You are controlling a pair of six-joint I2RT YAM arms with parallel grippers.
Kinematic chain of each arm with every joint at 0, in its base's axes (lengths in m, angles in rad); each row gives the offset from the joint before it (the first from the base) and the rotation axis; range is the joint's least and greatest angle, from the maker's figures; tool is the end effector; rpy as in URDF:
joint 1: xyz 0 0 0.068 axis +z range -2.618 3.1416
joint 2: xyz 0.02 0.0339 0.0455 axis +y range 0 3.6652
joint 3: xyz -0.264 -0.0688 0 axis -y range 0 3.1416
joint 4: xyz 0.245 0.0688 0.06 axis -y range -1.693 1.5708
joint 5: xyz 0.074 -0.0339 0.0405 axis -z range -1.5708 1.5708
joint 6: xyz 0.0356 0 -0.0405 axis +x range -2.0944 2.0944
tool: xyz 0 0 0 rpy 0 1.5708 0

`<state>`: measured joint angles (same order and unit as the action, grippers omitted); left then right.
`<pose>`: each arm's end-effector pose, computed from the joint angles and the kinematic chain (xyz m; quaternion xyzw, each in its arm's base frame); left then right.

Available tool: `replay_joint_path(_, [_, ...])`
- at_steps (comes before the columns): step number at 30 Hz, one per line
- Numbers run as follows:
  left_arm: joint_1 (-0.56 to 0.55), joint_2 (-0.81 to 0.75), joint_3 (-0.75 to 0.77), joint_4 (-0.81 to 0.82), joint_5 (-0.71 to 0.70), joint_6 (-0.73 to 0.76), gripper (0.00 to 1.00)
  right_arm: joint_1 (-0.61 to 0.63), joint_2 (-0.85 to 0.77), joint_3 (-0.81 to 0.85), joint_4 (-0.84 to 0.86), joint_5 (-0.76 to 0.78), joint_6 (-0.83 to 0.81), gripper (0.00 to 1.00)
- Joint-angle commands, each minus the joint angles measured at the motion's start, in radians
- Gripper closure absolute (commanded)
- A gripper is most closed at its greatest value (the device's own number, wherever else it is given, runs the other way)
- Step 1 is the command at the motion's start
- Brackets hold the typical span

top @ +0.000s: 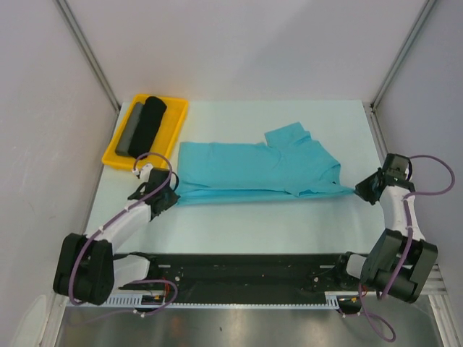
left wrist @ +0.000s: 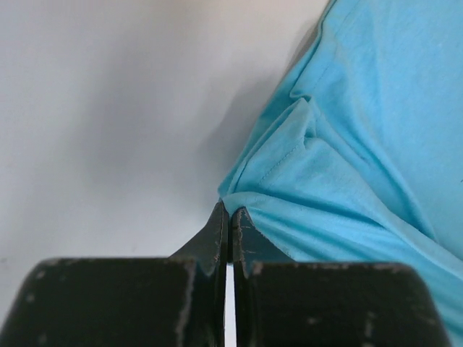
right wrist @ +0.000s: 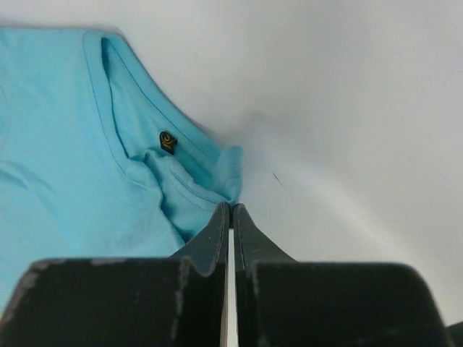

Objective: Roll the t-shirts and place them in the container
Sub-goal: Fold the T-shirt at the center of the board.

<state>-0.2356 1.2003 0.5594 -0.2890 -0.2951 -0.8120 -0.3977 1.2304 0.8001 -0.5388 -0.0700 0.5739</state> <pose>0.2176 -0.0416 0.1746 -0.3112 0.8869 -0.0350 0.3396 0.2237 -0.0913 0.2244 0.4365 0.8489 0.0593 0.2921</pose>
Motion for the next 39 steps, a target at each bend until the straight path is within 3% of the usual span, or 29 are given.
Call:
replay_joint_path(1, [0.010,-0.132,-0.097,-0.067,-0.032,-0.012,1.00,-0.047,-0.086,-0.077,-0.072,0.058,-0.043,1.00])
replay_joint_path(3, [0.010,-0.172,-0.122,-0.073,-0.015,-0.013,1.00,-0.044,-0.118,-0.105,-0.072,0.032,-0.031,0.99])
replay_joint_path(4, [0.010,-0.206,-0.140,-0.078,-0.009,-0.015,0.95,-0.043,-0.123,-0.105,-0.082,0.009,-0.019,0.95])
replay_joint_path(7, [0.010,-0.280,-0.153,-0.093,0.008,-0.007,0.58,-0.032,-0.135,-0.105,-0.089,-0.010,-0.019,0.63])
replay_joint_path(8, [0.010,-0.297,-0.148,-0.093,0.020,0.005,0.40,-0.029,-0.141,-0.102,-0.090,-0.005,-0.026,0.61])
replay_joint_path(9, [0.010,-0.317,-0.141,-0.095,0.033,0.020,0.38,-0.026,-0.155,-0.099,-0.096,0.001,-0.035,0.58])
replay_joint_path(13, [-0.008,-0.344,-0.054,-0.093,0.094,0.100,0.35,0.083,-0.180,-0.081,-0.095,0.118,-0.017,0.46])
replay_joint_path(17, [-0.122,-0.277,0.026,-0.067,0.117,0.108,0.37,0.196,-0.170,-0.062,-0.101,0.154,0.015,0.48])
replay_joint_path(20, [-0.267,-0.197,0.088,-0.012,0.129,0.085,0.39,0.293,-0.164,-0.076,-0.119,0.186,0.041,0.50])
replay_joint_path(27, [-0.568,0.126,0.244,0.161,0.182,0.047,0.42,0.332,-0.197,-0.159,-0.092,0.170,0.072,0.61])
replay_joint_path(32, [-0.662,0.349,0.382,0.231,0.246,0.045,0.43,0.339,-0.158,-0.196,-0.050,0.179,0.080,0.66])
replay_joint_path(39, [-0.742,0.547,0.542,0.255,0.286,0.066,0.43,0.350,-0.131,-0.231,0.014,0.180,0.078,0.64])
